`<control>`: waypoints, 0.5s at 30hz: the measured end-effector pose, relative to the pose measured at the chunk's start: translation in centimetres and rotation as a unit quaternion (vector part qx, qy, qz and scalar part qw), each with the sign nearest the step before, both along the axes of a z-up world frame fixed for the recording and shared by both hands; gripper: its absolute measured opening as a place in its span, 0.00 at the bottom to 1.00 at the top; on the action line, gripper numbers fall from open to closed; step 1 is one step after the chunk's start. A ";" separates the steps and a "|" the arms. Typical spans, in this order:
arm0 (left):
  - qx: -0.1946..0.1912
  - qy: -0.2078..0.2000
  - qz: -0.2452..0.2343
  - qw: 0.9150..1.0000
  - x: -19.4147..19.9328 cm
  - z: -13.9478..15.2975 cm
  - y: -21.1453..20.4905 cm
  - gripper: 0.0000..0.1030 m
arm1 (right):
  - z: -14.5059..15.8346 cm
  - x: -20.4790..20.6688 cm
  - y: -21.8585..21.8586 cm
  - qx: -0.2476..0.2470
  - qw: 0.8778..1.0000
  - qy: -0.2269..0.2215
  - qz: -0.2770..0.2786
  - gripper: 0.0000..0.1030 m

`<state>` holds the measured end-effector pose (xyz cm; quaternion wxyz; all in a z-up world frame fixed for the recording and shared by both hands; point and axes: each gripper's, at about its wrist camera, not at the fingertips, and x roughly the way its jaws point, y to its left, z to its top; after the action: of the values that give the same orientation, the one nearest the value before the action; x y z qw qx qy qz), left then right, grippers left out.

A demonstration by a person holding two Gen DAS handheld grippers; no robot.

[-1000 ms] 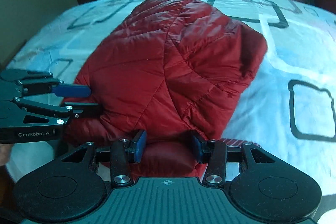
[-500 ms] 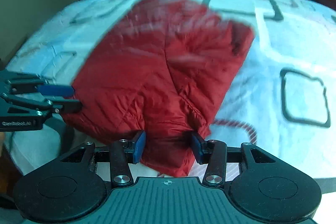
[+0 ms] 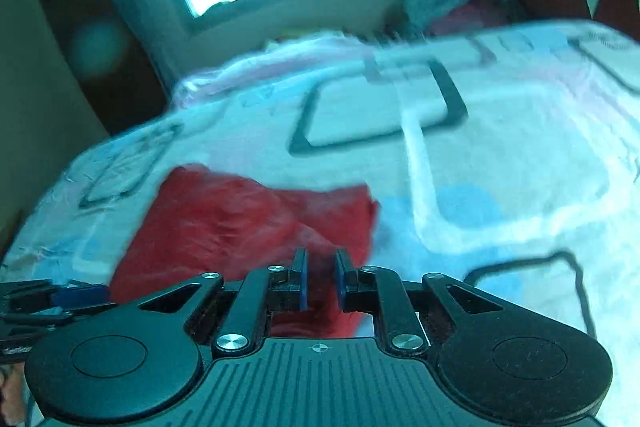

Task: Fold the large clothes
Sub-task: 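Fold the held edge over the bundle with both grippers, then open them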

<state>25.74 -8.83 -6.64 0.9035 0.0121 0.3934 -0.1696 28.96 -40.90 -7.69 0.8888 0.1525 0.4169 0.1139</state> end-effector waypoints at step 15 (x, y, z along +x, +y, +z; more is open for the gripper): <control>-0.044 0.006 0.038 0.998 -0.5 1.0 2.4 0.59 | -0.9 -2.7 -3.8 0.203 0.976 0.055 -0.059 0.15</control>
<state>25.21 -6.38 -5.65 0.9067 -0.0434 0.3911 -0.1520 26.26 -44.67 -8.61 0.8199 0.3604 0.4238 0.1352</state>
